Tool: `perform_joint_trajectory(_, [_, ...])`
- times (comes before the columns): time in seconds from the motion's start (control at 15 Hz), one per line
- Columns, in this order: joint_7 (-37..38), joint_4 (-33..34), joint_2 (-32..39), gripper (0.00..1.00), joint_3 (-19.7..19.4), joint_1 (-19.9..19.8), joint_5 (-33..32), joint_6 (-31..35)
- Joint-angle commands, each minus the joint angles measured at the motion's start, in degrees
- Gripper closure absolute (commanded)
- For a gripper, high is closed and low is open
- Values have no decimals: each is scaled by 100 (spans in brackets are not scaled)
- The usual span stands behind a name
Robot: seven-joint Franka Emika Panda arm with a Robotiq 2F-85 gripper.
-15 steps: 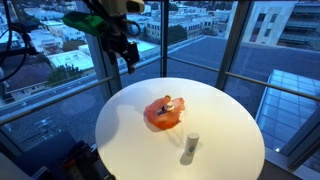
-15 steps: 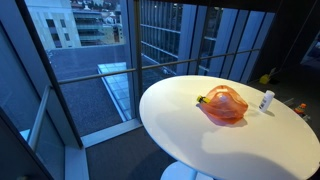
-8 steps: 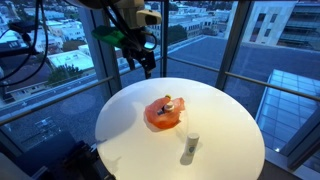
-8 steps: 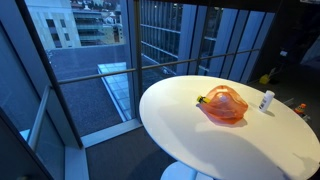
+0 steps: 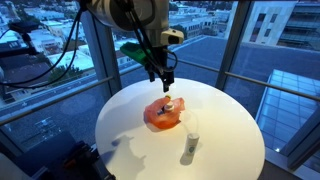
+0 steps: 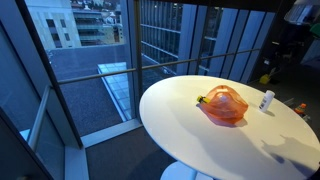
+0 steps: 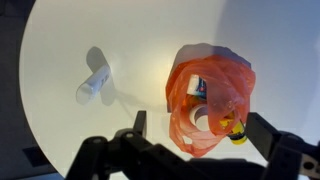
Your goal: Remove the orange and white bottle from the plastic bag and place it on the table
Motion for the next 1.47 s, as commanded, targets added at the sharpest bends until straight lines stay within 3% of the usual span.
perform_joint_trajectory(0.0, [244,439,579,0,-99,-86,-18,24])
perform_joint_trajectory(0.73, [314,429,744,0,-178,-88,-119,122])
perform_joint_trajectory(1.4, [347,855,1876,0,-304,-131,-8,452])
